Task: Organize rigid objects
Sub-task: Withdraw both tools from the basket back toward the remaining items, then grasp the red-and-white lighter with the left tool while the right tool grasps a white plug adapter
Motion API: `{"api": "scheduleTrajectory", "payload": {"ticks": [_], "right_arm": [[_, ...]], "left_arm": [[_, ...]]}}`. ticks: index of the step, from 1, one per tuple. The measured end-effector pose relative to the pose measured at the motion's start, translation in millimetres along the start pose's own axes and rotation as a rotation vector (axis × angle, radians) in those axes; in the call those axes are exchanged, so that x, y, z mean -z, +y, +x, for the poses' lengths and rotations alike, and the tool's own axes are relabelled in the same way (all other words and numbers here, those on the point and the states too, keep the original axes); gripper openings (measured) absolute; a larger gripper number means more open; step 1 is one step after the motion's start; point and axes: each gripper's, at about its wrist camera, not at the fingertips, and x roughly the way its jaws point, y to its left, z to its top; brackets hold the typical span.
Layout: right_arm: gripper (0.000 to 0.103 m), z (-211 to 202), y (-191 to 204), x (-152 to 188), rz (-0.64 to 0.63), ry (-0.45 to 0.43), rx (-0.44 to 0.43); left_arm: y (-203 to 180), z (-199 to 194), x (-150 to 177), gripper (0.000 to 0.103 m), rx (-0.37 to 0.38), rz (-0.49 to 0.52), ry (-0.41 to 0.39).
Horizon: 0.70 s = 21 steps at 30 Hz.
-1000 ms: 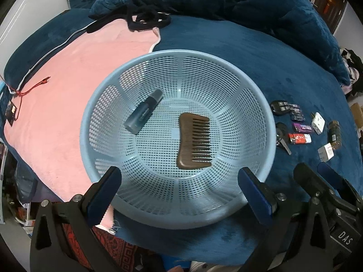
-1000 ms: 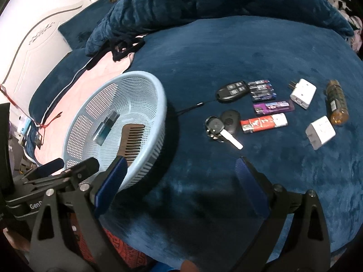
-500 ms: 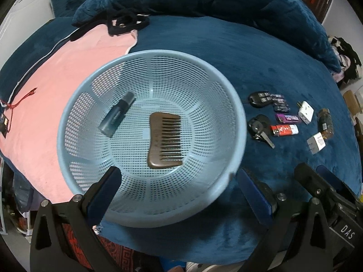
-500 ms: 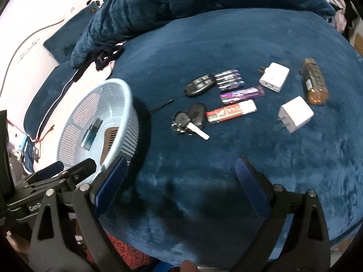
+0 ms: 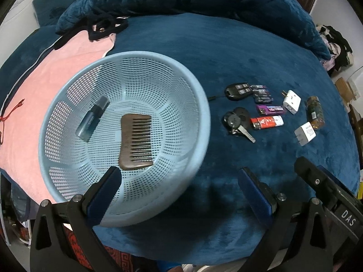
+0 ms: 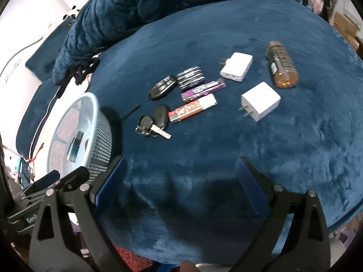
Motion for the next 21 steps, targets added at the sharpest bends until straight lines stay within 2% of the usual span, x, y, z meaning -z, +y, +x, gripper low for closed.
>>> {"api": "scheduleTrajectory", "payload": {"ticks": [8, 12, 21], "right_arm": [[0.097, -6.2, -11.2, -4.1, 0.035, -0.018, 0.047], [0.097, -12.8, -31.5, -11.2, 0.099, -0.026, 0.081], [0.097, -19.1, -85.5, -34.5, 0.267, -0.004, 0.039]], "left_arm": [[-17.3, 0.8, -4.8, 0.103, 0.026, 0.037, -0.009], [-28.1, -0.2, -10.9, 0.103, 0.048, 0.06, -0.025], [-72.4, 10.4, -24.6, 0.103, 0.096, 0.147, -0.027]]}}
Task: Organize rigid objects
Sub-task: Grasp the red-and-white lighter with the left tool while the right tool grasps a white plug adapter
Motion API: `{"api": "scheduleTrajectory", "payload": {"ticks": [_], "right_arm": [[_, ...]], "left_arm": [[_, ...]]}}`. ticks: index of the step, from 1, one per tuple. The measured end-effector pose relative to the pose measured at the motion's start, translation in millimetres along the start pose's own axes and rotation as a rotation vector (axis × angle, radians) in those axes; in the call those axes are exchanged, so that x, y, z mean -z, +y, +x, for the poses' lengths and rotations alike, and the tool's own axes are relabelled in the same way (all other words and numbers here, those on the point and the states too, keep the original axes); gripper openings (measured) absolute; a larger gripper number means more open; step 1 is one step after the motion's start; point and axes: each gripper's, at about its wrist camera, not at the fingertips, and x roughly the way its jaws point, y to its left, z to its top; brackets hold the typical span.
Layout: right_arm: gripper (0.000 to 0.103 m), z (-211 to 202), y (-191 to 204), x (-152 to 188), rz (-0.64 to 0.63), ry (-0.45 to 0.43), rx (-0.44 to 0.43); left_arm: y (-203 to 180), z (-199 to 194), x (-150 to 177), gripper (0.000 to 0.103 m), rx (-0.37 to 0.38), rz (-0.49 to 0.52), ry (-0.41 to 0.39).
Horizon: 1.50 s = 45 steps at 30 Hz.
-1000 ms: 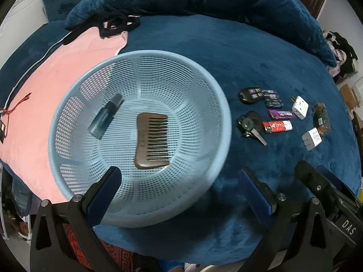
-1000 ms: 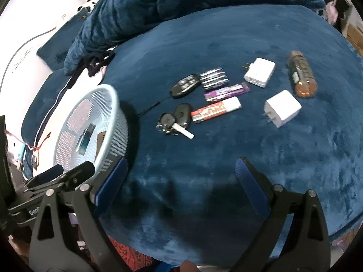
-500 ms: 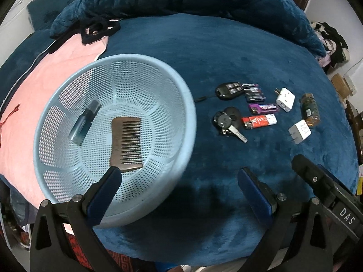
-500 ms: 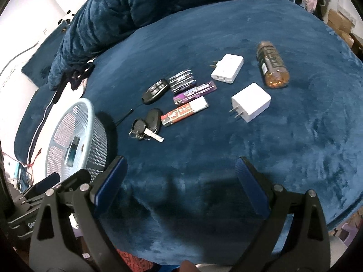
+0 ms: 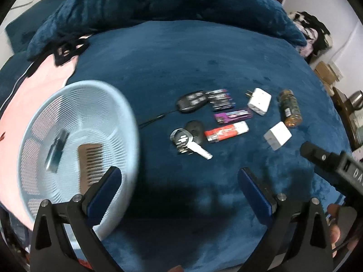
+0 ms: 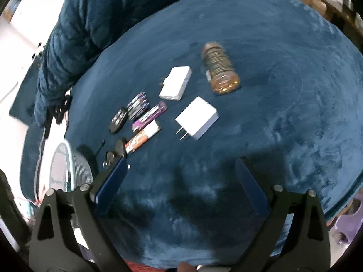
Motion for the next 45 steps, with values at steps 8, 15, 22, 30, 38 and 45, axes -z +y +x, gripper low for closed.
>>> {"api": "scheduleTrajectory", "payload": {"ticks": [8, 15, 22, 30, 38, 45], "right_arm": [[0.097, 8.5, -20.4, -27.2, 0.01, 0.011, 0.041], [0.096, 51.4, -17.7, -43.7, 0.1, 0.108, 0.027], [0.072, 92.7, -4.0, -51.7, 0.185, 0.182, 0.059], [0.044, 84.1, -9.1, -40.8, 0.102, 0.177, 0.148], [0.043, 70.2, -30.8, -29.1, 0.086, 0.166, 0.101], [0.043, 58.7, -47.2, -20.7, 0.099, 0.165, 0.069]], "left_arm": [[-43.7, 36.5, -19.0, 0.102, 0.056, 0.089, 0.035], [-57.2, 59.9, -25.4, 0.102, 0.071, 0.135, 0.058], [-55.5, 73.5, -31.5, 0.102, 0.104, 0.162, 0.064], [-59.6, 94.6, -41.3, 0.098, 0.155, 0.173, 0.072], [-75.8, 132.2, -37.6, 0.082, 0.147, 0.268, 0.109], [-67.9, 109.6, -23.9, 0.052, 0.265, 0.215, 0.162]]}}
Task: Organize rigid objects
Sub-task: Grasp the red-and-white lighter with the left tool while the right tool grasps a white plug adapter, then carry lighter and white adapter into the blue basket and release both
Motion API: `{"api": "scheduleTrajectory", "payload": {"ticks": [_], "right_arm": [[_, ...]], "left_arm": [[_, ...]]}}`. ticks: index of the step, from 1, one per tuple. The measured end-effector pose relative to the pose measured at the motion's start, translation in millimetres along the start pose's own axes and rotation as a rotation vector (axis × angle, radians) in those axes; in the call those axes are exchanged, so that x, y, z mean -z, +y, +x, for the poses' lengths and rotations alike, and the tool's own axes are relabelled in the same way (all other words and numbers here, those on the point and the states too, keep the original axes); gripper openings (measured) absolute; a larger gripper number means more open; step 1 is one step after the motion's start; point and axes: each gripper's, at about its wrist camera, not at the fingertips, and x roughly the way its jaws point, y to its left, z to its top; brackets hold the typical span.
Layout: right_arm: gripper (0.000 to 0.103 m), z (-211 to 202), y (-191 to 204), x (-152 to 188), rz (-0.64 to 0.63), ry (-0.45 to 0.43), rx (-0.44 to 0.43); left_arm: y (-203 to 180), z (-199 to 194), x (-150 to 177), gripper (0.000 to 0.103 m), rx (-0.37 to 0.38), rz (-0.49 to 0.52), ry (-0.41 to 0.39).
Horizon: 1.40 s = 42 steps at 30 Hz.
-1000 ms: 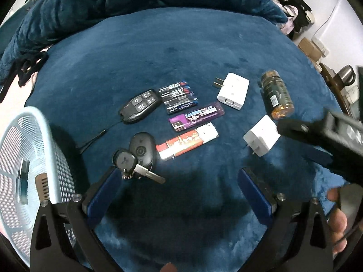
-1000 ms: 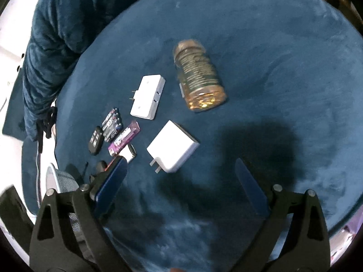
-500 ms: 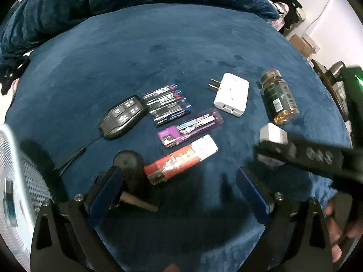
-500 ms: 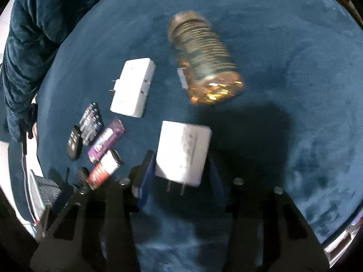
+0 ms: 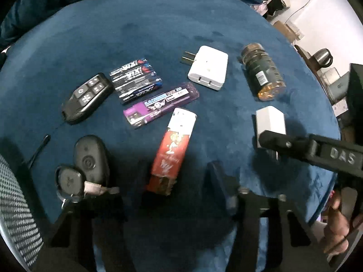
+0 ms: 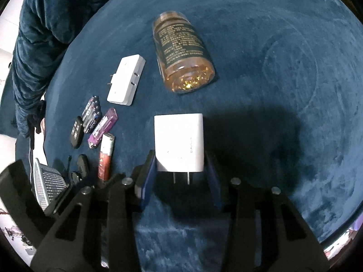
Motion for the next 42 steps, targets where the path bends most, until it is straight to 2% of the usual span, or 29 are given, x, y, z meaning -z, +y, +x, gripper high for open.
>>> {"api": "scheduleTrajectory", "payload": {"ticks": [5, 10, 11, 12, 14, 18, 23, 31, 37, 42], "right_arm": [[0.044, -0.7, 9.2, -0.1, -0.002, -0.005, 0.03], [0.044, 8.9, 21.7, -5.8, -0.014, -0.013, 0.064], [0.044, 10.4, 21.1, -5.8, -0.014, -0.012, 0.063], [0.043, 10.2, 20.2, -5.2, -0.015, -0.012, 0.06], [0.043, 6.9, 20.1, -4.9, -0.018, -0.02, 0.055], [0.043, -11.4, 20.4, 1.9, -0.031, -0.049, 0.038], [0.043, -33.5, 43.6, 16.8, -0.083, -0.068, 0.0], [0.043, -54.2, 71.2, 45.3, -0.126, -0.1, -0.041], [0.043, -49.2, 100.4, 64.1, -0.163, -0.095, -0.052], [0.043, -52.8, 139.0, 80.4, -0.286, -0.15, -0.046]], "left_arm": [[8.6, -1.1, -3.7, 0.051, -0.024, -0.056, -0.031], [0.2, 15.5, -14.7, 0.051, -0.058, -0.009, -0.011], [-1.6, 15.6, -15.3, 0.042, -0.065, 0.001, -0.015], [-1.6, 14.2, -15.0, 0.027, -0.059, 0.003, -0.018], [0.4, 8.7, -15.1, 0.023, -0.038, -0.007, -0.016], [-3.9, -13.0, -3.5, 0.023, -0.035, -0.004, -0.054], [-2.8, -40.9, 10.9, 0.022, -0.029, -0.031, -0.091], [5.4, -92.7, 39.0, 0.022, -0.068, -0.05, -0.177], [38.1, -134.5, 59.0, 0.022, -0.108, -0.124, -0.234], [72.6, -159.9, 74.1, 0.022, -0.133, -0.219, -0.273]]}}
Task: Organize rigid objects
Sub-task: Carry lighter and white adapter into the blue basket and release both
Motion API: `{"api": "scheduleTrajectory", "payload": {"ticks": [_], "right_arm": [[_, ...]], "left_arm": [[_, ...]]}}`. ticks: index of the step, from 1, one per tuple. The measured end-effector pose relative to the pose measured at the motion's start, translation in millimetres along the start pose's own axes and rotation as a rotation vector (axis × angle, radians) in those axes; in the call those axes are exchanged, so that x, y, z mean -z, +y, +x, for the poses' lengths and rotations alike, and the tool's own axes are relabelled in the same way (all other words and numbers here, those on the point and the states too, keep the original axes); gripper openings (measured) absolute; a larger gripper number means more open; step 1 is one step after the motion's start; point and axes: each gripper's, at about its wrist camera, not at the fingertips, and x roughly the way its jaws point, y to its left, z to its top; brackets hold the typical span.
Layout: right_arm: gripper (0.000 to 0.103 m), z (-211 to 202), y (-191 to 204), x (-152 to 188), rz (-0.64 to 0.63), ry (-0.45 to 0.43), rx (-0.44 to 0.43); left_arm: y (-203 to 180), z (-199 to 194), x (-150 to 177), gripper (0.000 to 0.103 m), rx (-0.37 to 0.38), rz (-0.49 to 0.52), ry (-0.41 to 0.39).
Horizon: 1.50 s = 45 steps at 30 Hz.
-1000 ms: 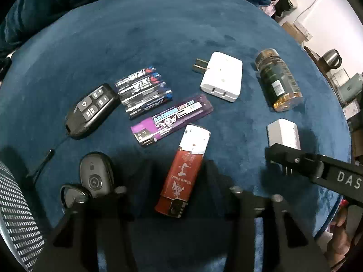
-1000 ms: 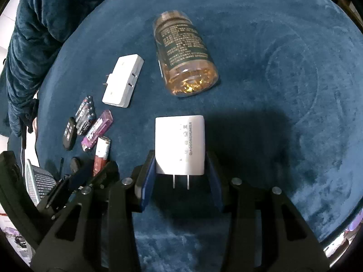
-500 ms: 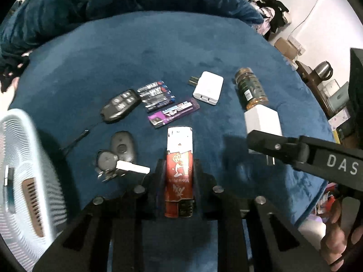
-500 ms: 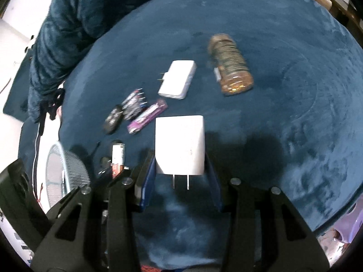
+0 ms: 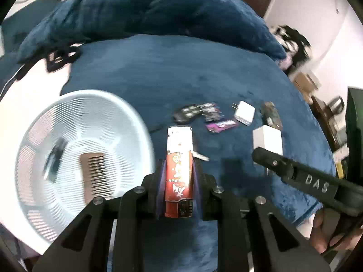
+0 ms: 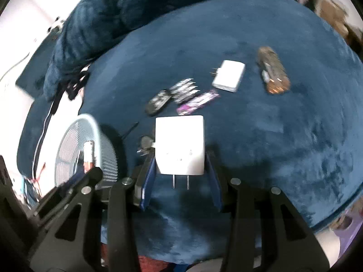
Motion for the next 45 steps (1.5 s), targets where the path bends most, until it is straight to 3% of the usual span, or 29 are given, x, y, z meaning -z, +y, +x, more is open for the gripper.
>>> {"api": "scheduleTrajectory", "payload": {"ticks": [10, 17, 21, 45], "right_arm": [[0.043, 30.5, 75.6, 17.0, -0.234, 0.031, -0.044], [0.043, 47.3, 122.4, 17.8, -0.308, 0.032, -0.107], [0.043, 58.9, 139.1, 26.1, -0.343, 0.046, -0.165], [0.043, 67.0, 150.0, 34.2, -0.405, 0.05, -0.149]], "left_arm": [[90.3, -13.9, 16.5, 0.022, -0.095, -0.181, -0.009], [134.9, -17.1, 28.7, 0.022, -0.131, -0.274, 0.004], [146.9, -16.8, 31.6, 0.022, -0.145, -0.293, 0.014], [152.0, -4.8, 31.6, 0.022, -0.145, -0.308, 0.035]]}}
